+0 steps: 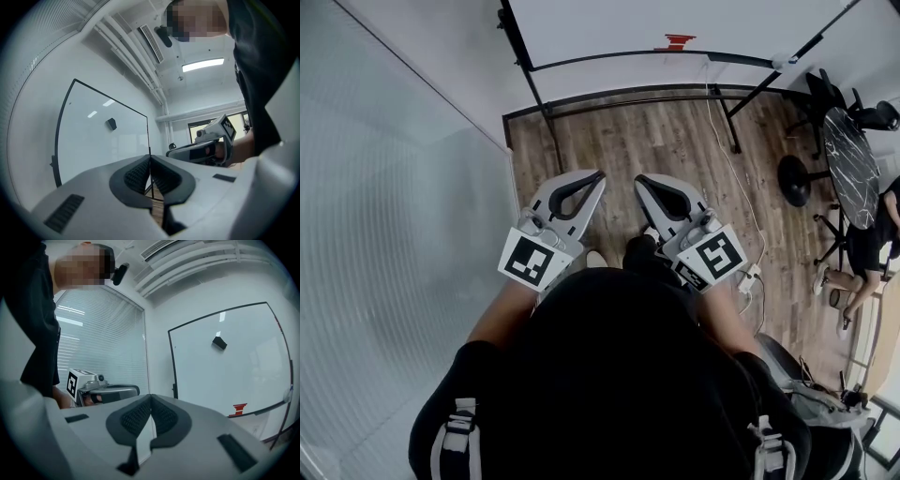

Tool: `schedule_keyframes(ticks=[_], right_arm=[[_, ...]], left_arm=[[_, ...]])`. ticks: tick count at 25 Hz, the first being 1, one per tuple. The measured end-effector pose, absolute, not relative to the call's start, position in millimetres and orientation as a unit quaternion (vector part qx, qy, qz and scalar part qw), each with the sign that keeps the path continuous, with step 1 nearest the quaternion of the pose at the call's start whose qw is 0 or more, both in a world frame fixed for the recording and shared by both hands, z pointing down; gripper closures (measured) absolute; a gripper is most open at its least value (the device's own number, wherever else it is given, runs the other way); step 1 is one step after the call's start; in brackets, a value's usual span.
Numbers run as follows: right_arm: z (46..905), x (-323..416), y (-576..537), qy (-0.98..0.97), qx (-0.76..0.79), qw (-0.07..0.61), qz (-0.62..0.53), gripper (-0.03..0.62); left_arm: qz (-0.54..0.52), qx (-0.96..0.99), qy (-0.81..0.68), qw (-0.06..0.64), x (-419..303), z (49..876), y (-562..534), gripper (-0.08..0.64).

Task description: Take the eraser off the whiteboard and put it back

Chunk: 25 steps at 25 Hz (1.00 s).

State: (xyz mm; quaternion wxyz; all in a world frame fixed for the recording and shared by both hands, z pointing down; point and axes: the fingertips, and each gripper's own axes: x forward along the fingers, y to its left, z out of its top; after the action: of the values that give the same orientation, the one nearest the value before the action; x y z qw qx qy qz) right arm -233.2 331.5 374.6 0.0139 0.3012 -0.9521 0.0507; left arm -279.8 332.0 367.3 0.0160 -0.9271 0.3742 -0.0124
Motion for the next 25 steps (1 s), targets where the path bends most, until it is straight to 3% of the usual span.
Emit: schedule_keyframes(ticks=[5, 25], right_arm=[[363.7, -223.0, 326.7, -0.956, 0.289, -0.01, 0.041, 0.589], [356.1, -155.1, 171.2, -0.964, 0.266, 0.012, 0.016, 0.589]], left_arm=[[-0.014, -0.925, 0.379, 0.023, -263.7, 365.5, 329.0, 0.555], [-0.017, -0.909, 0.416, 0.035, -200.7, 344.2, 179.1, 0.555]])
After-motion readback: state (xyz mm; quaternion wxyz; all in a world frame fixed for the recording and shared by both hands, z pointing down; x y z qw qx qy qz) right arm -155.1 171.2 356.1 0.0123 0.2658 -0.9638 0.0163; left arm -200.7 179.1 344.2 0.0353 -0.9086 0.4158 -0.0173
